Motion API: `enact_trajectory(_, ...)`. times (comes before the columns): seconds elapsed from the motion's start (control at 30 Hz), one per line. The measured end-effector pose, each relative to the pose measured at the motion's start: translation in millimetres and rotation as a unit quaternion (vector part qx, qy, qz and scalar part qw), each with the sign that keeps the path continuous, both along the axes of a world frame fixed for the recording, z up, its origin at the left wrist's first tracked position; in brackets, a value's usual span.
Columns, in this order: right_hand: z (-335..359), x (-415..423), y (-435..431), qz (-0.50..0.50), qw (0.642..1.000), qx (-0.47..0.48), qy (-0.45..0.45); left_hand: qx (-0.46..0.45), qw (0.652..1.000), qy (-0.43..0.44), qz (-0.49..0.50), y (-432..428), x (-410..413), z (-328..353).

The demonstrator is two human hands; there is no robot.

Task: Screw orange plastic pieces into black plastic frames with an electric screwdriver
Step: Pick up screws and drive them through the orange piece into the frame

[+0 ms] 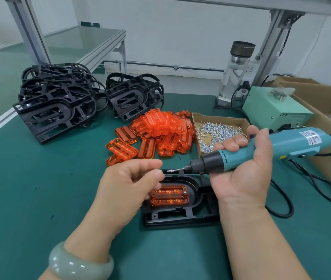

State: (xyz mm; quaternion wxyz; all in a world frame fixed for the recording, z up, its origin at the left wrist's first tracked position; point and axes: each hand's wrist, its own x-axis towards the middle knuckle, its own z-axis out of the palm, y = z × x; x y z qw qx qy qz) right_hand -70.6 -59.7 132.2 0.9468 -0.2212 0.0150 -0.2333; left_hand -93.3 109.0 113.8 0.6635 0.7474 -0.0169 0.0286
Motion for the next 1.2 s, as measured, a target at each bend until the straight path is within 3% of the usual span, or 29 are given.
enact_trajectory(0.13,-0.6,0.7,-3.5,-0.010,1.000,-0.009,0.018,0.258,0.965,-0.036,0.038,20.6,5.6,-3.3)
enact_trajectory(0.33,-2.1,1.5,-5.5,-0.023,0.998,-0.048,0.038,0.360,0.930,-0.010,-0.070,24.6,5.9,-11.4)
enact_trajectory(1.2,-8.7,9.7,10.5,0.032,0.984,-0.176,0.026,0.347,0.931,-0.019,-0.115,14.5,7.5,-21.0)
